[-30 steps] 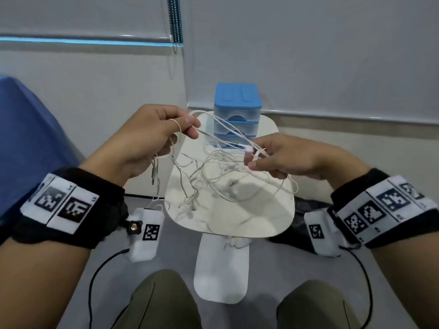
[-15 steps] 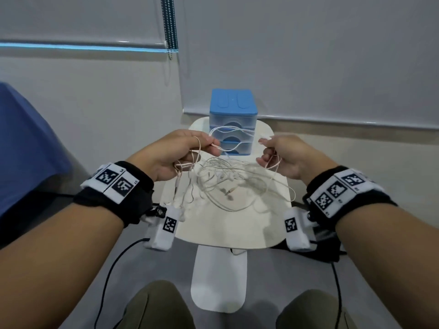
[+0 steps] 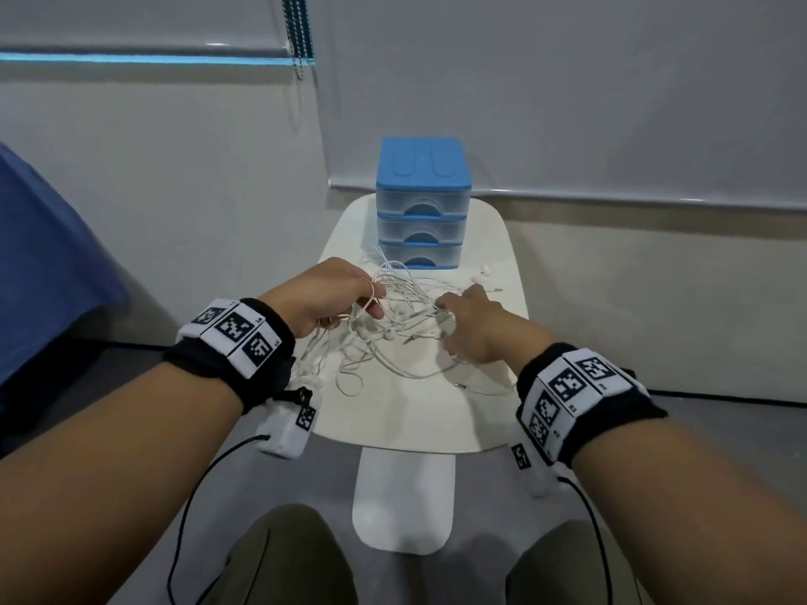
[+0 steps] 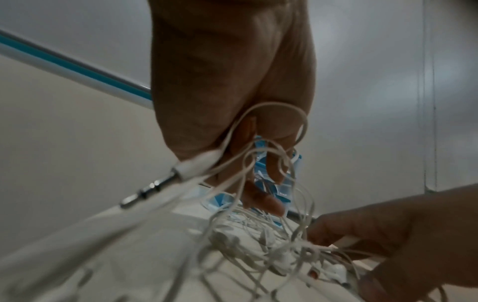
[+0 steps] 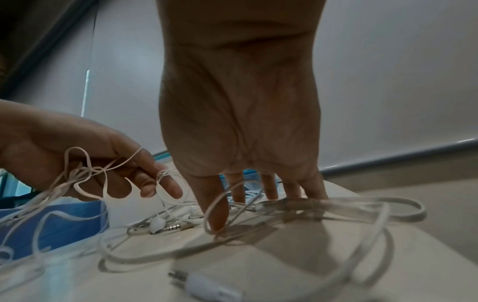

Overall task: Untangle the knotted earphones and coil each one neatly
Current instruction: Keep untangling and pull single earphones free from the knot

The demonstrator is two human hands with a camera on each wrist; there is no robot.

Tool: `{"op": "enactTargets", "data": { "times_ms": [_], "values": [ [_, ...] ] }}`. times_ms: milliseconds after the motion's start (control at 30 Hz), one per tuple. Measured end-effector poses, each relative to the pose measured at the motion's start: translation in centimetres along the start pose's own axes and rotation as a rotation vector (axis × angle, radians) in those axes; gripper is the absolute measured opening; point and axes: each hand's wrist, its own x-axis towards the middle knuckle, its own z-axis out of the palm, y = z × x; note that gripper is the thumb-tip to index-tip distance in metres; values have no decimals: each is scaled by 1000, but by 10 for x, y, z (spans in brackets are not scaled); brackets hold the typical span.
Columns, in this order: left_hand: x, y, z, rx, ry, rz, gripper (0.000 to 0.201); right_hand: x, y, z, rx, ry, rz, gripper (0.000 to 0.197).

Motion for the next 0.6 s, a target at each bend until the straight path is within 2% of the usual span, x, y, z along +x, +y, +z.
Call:
{"op": "enactTargets", "data": {
  "times_ms": [133,333,467,533,600],
  "values": [
    [0,4,-1,50,18,20,18,2,-2,-2,-56,-27,9,60],
    [-15,8,-10,132,56,48,13,0,-2,-2,-73,-1,-4,58],
    [-32,15,-19,-12,146,152,15,-6,0,1,-41,8,-13,62],
    [-47,25,-20,-97,140,218,15,-11,3,1,-12,11,-25,62],
    [-62,37,-21,-157,120,283,16,-13,7,-4,70,-5,-14,71]
  ]
}}
